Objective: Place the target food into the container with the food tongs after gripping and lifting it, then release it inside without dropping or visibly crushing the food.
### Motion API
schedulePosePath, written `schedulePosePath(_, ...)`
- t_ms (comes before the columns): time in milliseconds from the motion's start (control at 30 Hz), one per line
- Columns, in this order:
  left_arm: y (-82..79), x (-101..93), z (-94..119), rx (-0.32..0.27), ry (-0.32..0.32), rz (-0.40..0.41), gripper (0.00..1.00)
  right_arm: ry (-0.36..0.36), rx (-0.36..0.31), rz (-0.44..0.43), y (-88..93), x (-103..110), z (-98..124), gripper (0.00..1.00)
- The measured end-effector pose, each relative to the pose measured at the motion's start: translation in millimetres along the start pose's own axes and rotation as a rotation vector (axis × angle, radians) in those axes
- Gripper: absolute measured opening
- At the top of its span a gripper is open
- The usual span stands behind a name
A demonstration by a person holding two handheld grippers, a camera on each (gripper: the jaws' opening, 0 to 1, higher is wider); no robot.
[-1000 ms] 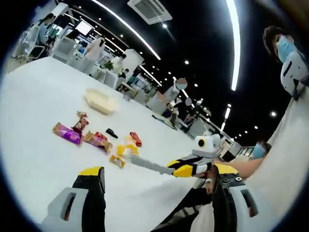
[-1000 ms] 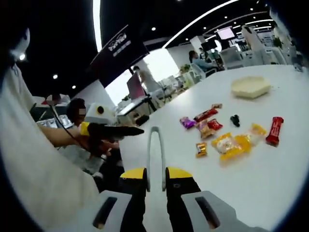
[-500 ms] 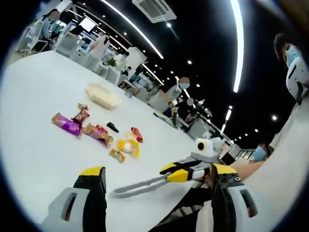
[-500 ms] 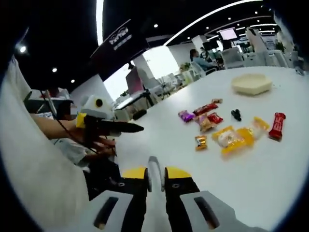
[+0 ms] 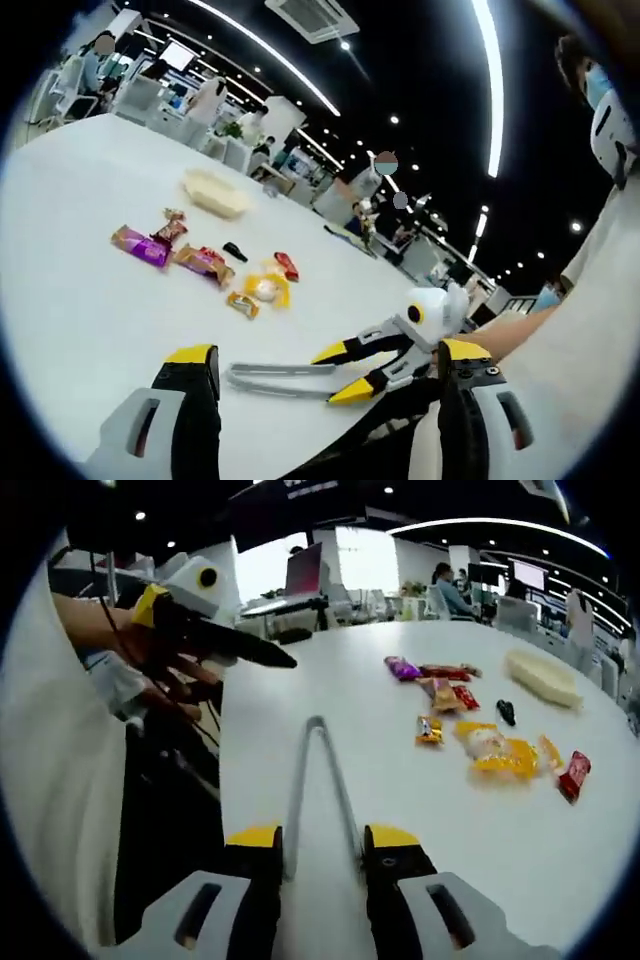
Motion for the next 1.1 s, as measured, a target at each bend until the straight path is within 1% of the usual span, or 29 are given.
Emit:
schedulePosePath(33, -0.2, -0.3, 0, -0.006, -0.002, 0.004, 0.9, 0.008, 0.007, 0.017, -0.1, -1, -1, 0.3)
schedulePosePath(67, -0.7, -0.5, 1, -0.014, -0.007, 0.004, 0.9, 0.001, 0.003, -0.002, -0.3, 0, -1, 0.27)
schedulePosePath(100, -1.3, -0.7, 1, -0.022, -0.013, 0.004, 0.9, -0.007, 0.017, -0.01, -3.0, -2, -4, 0.25)
schedulePosePath(133, -1.8, -0.5, 1, -0.033, -0.022, 0.002, 0.9, -0.022, 0.035, 0.022, -3.7, 0, -4, 0.2)
schedulePosePath(167, -2.3, -0.4, 2, -0.038, -0.029, 0.003, 0.9, -0.028, 0.048, 0.046, -5.0, 1, -5, 0.18)
schedulePosePath(233, -3.0, -0.8, 4, -0.048, -0.041, -0.004, 0.9, -0.034, 0.054, 0.045, -7.2, 1, -6, 0.13)
schedulePosePath(300, -3.4, -0.8, 5, -0.052, -0.046, -0.007, 0.9, -0.04, 0.043, 0.022, -7.9, -1, -6, 0.12)
schedulePosePath(333, -5.0, -0.9, 8, -0.069, -0.049, -0.002, 0.91, -0.058, 0.02, -0.083, -7.7, -2, -6, 0.12)
schedulePosePath(400, -5.0, -0.3, 10, -0.082, -0.052, 0.011, 0.91, -0.102, -0.017, -0.275, -5.6, -6, -3, 0.12)
schedulePosePath(433, -4.7, -0.1, 10, -0.083, -0.054, 0.014, 0.9, -0.119, -0.03, -0.327, -4.3, -7, -2, 0.12)
schedulePosePath(467, -3.7, 0.4, 9, -0.078, -0.058, 0.019, 0.9, -0.124, -0.033, -0.348, -3.4, -8, -1, 0.12)
schedulePosePath(500, -2.9, 1.1, 9, -0.076, -0.061, 0.02, 0.9, -0.132, -0.047, -0.405, -0.5, -11, 2, 0.12)
schedulePosePath(567, -2.0, 2.0, 8, -0.073, -0.065, 0.02, 0.9, -0.141, -0.065, -0.408, 0.1, -11, 5, 0.12)
schedulePosePath(633, -2.3, 2.6, 7, -0.079, -0.069, 0.024, 0.9, -0.177, -0.092, -0.432, 1.0, -11, 9, 0.12)
schedulePosePath(667, -2.5, 2.4, 6, -0.08, -0.067, 0.026, 0.9, -0.18, -0.095, -0.435, 1.2, -12, 10, 0.12)
schedulePosePath(700, -3.2, 0.8, 6, -0.084, -0.057, 0.032, 0.91, -0.186, -0.102, -0.448, -0.3, -13, 13, 0.13)
schedulePosePath(733, -4.5, -1.3, 5, -0.092, -0.043, 0.04, 0.91, -0.187, -0.105, -0.44, -1.1, -12, 14, 0.13)
schedulePosePath(767, -6.1, -2.9, 5, -0.093, -0.029, 0.05, 0.91, -0.199, -0.128, -0.405, -7.0, -11, 17, 0.13)
schedulePosePath(867, -8.0, -2.7, 5, -0.091, -0.015, 0.05, 0.93, -0.241, -0.17, -0.375, -18.5, -7, 23, 0.13)
schedulePosePath(900, -9.8, -1.9, 6, -0.092, -0.003, 0.057, 0.93, -0.263, -0.206, -0.34, -27.5, -4, 28, 0.13)
schedulePosePath(967, -11.7, -2.1, 6, -0.096, 0.01, 0.065, 0.94, -0.318, -0.232, -0.343, -37.0, 0, 33, 0.14)
schedulePosePath(1067, -18.9, -4.5, 7, -0.11, 0.062, 0.09, 0.94, -0.36, -0.274, -0.346, -50.5, 3, 42, 0.13)
schedulePosePath(1100, -21.9, -7.0, 9, -0.113, 0.093, 0.105, 0.93, -0.376, -0.29, -0.353, -56.8, 5, 46, 0.13)
Point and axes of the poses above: the point that each gripper's makers call its tool centre point, and the gripper's own axes: z roughly backward along the fingers, x roughly to its left, y roughly out of its underside, the point moved 5 cm from there along z, roughly backward along the fingers, and after that the axes turned 7 degrees about x, right-handed, at the moved point
